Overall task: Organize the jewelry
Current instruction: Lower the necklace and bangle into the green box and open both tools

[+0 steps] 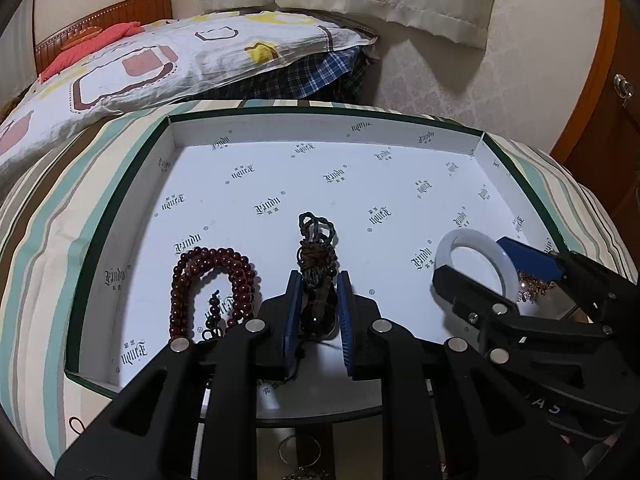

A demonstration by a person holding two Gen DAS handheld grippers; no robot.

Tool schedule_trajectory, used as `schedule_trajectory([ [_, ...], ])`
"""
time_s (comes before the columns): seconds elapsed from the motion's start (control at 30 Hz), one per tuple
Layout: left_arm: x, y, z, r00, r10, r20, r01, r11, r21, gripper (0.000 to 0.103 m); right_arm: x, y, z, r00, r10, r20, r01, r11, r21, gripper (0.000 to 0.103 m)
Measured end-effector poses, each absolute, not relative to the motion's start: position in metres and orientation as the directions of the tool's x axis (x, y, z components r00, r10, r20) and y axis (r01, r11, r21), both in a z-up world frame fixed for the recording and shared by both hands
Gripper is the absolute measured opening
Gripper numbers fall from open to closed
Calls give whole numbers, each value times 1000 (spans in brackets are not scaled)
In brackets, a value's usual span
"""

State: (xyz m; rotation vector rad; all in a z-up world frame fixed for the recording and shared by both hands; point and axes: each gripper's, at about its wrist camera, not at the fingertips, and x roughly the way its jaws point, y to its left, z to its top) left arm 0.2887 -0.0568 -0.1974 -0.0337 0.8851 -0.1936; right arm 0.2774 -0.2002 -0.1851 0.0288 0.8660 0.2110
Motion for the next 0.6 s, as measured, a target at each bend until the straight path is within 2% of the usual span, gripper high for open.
schedule_trajectory([
  [0.2, 291, -54, -196, 618, -193, -762, 150, 980, -128, 28, 278, -200, -186, 623, 194, -757, -176, 979, 106, 69],
  [0.37, 289, -47, -194, 629, -195, -753, 130, 981, -146, 46, 276, -202, -183, 637, 196, -745, -170, 979, 113, 71],
  [0.6, 284, -43, -184, 652, -197, -733, 126, 980, -151, 54, 271, -207, -173, 660, 193, -726, -171, 980, 106, 72],
])
